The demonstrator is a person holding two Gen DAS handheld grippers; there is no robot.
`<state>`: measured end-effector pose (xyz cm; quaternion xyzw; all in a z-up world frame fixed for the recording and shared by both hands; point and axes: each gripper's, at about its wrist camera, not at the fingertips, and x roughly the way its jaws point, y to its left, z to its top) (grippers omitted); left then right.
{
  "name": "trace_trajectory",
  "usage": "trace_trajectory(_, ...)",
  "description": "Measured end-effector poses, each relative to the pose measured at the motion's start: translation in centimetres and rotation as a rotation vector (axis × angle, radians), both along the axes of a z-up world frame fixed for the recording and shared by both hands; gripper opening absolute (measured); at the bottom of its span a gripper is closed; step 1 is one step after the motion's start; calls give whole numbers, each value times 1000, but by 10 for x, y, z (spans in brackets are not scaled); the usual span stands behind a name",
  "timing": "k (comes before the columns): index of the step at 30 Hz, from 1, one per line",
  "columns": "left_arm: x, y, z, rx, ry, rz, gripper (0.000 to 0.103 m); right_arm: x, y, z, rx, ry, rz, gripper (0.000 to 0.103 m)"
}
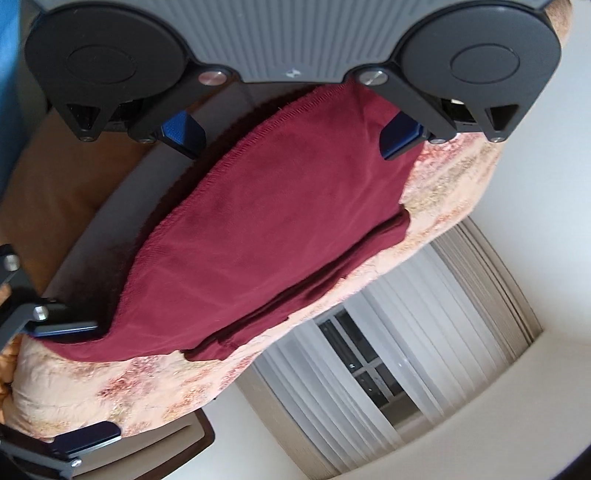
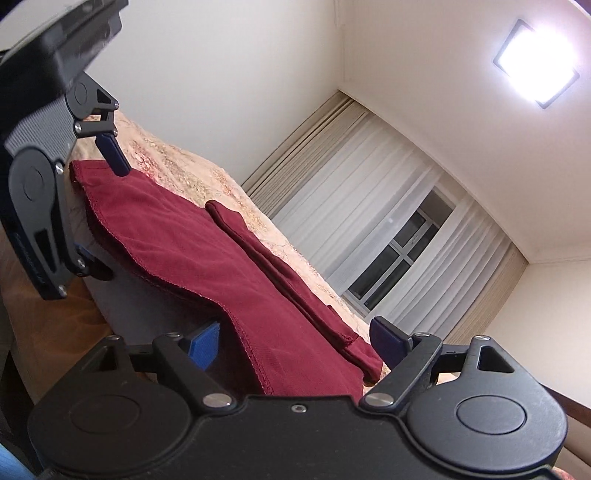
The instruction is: Fold small clothes
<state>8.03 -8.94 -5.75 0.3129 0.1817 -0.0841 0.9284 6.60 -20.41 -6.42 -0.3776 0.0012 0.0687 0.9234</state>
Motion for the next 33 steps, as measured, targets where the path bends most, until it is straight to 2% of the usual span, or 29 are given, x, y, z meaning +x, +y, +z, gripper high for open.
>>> trace_trajectory(2,1,4,5,-33,18,-24,85,-3,-1,-4,-1,1,0,86)
trace_trajectory(4,-1,8,12,-76,17,-33,80,-4,-1,-4,-5,11,6,86)
trace_trajectory(6,-4,12,18,-102,8,-45,70,-5,-1,-7,-14,32,18,86)
trace_trajectory(8,-4,14,23,-129,13,-66,53,-5,-2,-12,-21,61,33,86)
trace_trajectory(11,-2,14,29,-155,29,-83,42,-6,0,-21,-41,105,52,86)
trace_trajectory(13,-2,14,32,-167,25,-88,41,-5,4,-27,-66,115,48,83)
trace_trajectory(14,-2,13,33,-172,20,-88,40,-4,5,-30,-78,114,39,76)
trace_trajectory(16,-1,13,33,-169,16,-87,41,0,7,-32,-84,99,9,55)
trace_trajectory(17,-1,13,32,-161,15,-85,42,2,6,-31,-73,100,-5,36)
trace_trajectory(18,-1,13,30,-151,10,-79,46,4,5,-28,-54,104,-15,24)
trace_trajectory(19,-2,13,28,-139,8,-68,55,6,4,-24,-34,104,-24,21)
trace_trajectory(21,-2,14,24,-121,4,-55,58,6,2,-16,0,87,-25,12)
trace_trajectory(30,2,32,14,-51,-11,13,57,3,-6,5,59,53,-9,11)
trace_trajectory(33,3,41,14,-25,-22,38,43,4,-5,4,50,71,-13,10)
